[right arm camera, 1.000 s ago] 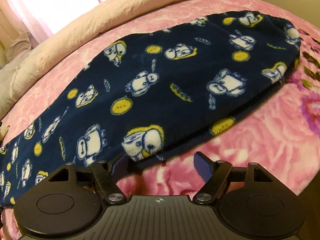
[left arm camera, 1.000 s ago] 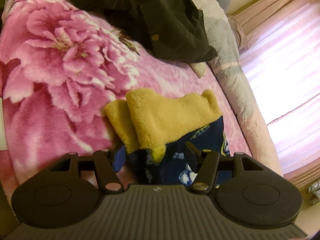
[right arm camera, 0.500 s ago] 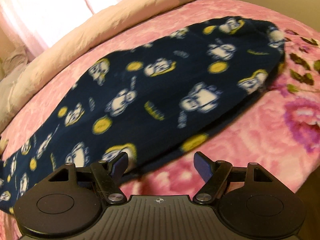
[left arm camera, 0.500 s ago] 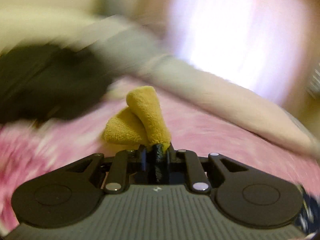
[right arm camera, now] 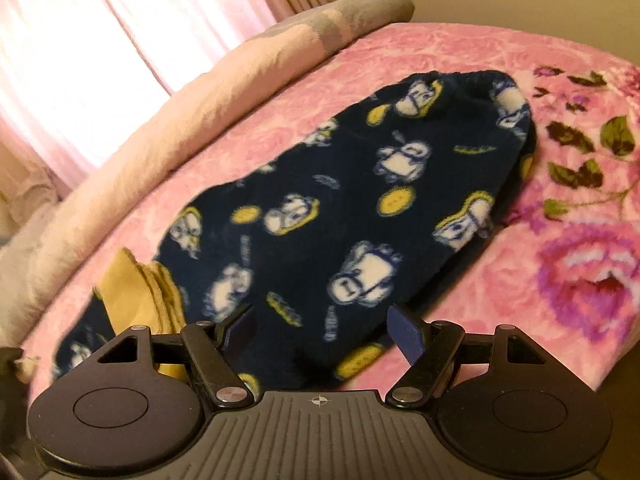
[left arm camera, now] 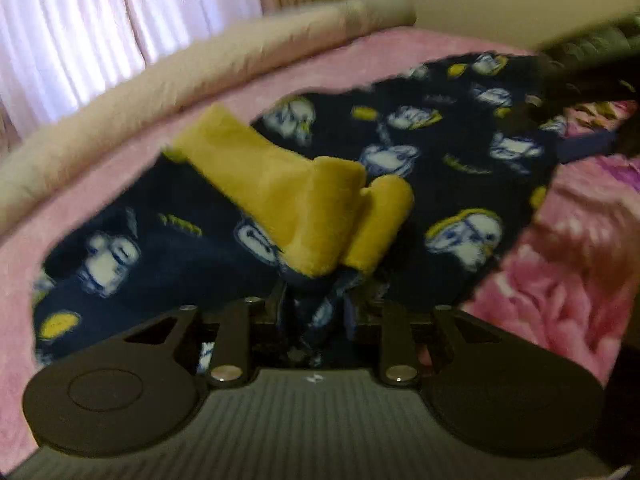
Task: Fold clothes
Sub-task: 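Grasp the yellow cuffs with the right gripper and lift them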
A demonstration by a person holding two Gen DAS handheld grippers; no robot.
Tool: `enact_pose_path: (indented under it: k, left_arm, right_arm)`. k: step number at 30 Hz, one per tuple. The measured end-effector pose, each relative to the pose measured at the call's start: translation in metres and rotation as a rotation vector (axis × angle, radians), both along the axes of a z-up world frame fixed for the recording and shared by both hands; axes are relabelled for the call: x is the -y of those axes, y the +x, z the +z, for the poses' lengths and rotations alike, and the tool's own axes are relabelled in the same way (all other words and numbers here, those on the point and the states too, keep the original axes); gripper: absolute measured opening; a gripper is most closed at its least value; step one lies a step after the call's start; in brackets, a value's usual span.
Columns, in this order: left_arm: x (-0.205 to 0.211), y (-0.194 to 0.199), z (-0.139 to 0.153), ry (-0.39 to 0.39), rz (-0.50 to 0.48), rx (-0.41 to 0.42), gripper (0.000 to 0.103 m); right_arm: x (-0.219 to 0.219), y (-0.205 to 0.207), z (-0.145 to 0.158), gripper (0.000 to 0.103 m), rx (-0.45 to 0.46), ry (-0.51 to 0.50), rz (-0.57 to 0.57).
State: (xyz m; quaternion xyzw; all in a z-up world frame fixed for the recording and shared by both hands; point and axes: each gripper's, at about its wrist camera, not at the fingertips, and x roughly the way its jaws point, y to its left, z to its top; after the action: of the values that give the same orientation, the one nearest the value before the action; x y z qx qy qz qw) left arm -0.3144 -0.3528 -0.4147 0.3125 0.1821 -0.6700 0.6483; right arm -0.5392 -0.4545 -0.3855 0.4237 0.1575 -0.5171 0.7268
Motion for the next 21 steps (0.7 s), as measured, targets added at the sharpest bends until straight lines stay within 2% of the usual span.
enact_pose_path:
  k: [2,3,6,9,11,17,18,19,20,21]
  left_arm:
    - [-0.011,0.015,0.015,-0.016,-0.009,-0.102,0.031]
    - [-0.02,0.025,0.023,-0.031,-0.005,-0.155,0.031]
    - [-0.037,0.058,0.038,-0.053,0.072,-0.219,0.031]
    - [-0.057,0.093,0.049,-0.066,0.168,-0.283,0.031]
    - [-0.069,0.113,0.051,-0.072,0.228,-0.331,0.031]
    - [-0.088,0.145,0.049,-0.082,0.33,-0.376,0.031]
    - [-0.089,0.149,0.048,-0.083,0.336,-0.387,0.031]
    - [-0.09,0.151,0.047,-0.084,0.341,-0.398,0.03]
    - [-0.09,0.154,0.047,-0.085,0.346,-0.406,0.03]
    - [-0.09,0.156,0.046,-0.085,0.349,-0.415,0.029]
  right_arm:
    - [-0.001,0.001,0.0,0.075,0.063,-0.004,0.022]
    - [-0.001,0.002,-0.001,0.075,0.123,0.004,0.043]
    - [0.002,0.014,-0.012,0.075,0.34,0.085,0.109]
    - [0.005,0.035,-0.027,0.075,0.491,0.201,0.158]
    - [0.006,0.05,-0.036,0.075,0.511,0.25,0.162]
    - [0.013,0.081,-0.047,0.075,0.421,0.259,0.111]
    - [0.014,0.083,-0.048,0.072,0.427,0.251,0.1]
    - [0.015,0.085,-0.048,0.055,0.429,0.241,0.097]
    - [0.016,0.089,-0.046,0.017,0.422,0.223,0.116]
    - [0.016,0.092,-0.043,0.016,0.413,0.205,0.137]
